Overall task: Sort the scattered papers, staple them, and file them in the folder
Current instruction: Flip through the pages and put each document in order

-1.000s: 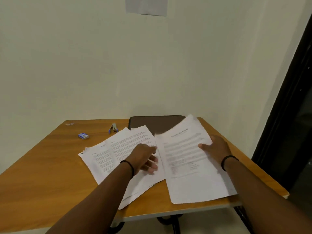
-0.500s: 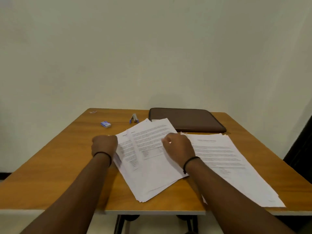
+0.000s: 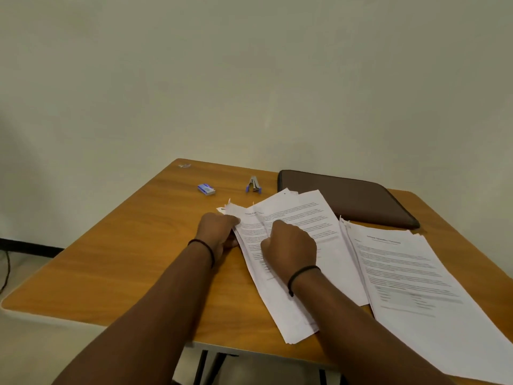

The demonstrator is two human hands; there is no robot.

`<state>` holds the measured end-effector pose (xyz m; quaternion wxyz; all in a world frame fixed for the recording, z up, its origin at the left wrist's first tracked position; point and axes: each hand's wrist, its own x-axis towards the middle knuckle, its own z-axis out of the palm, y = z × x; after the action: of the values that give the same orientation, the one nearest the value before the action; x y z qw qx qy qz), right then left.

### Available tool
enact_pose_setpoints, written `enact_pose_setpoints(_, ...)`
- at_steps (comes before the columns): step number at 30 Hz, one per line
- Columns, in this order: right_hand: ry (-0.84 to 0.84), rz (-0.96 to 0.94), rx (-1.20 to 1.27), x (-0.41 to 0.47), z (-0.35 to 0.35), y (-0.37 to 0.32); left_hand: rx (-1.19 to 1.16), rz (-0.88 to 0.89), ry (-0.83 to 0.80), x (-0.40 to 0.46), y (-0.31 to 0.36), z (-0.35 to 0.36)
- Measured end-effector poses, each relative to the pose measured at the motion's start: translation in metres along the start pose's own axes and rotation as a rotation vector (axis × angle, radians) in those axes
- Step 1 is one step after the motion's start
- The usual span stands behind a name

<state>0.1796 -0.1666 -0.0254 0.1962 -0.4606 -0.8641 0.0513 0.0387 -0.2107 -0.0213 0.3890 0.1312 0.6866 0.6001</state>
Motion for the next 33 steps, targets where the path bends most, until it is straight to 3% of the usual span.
enact_pose_setpoints(5,-0.001,-0.027,0.216,0.001,-0.015,0.001,-0.245,0.010,-0.141,0.017,-0.002,-0.013)
enact_pose_setpoints(13,0.059,-0.174,0.257,0.025,0.010,-0.015,-0.481,0.003,-0.353,0.030,-0.005,-0.030)
enact_pose_setpoints(19,0.226,-0.130,0.408,0.024,0.024,-0.020,-0.509,0.036,-0.406,0.035,-0.003,-0.034)
enact_pose_setpoints(28,0.185,-0.148,0.333,0.020,0.022,-0.029,-0.462,0.102,-0.495,0.032,-0.006,-0.031)
enact_pose_setpoints(33,0.155,-0.012,0.527,0.022,0.023,-0.024,-0.435,0.092,-0.458,0.033,-0.005,-0.029)
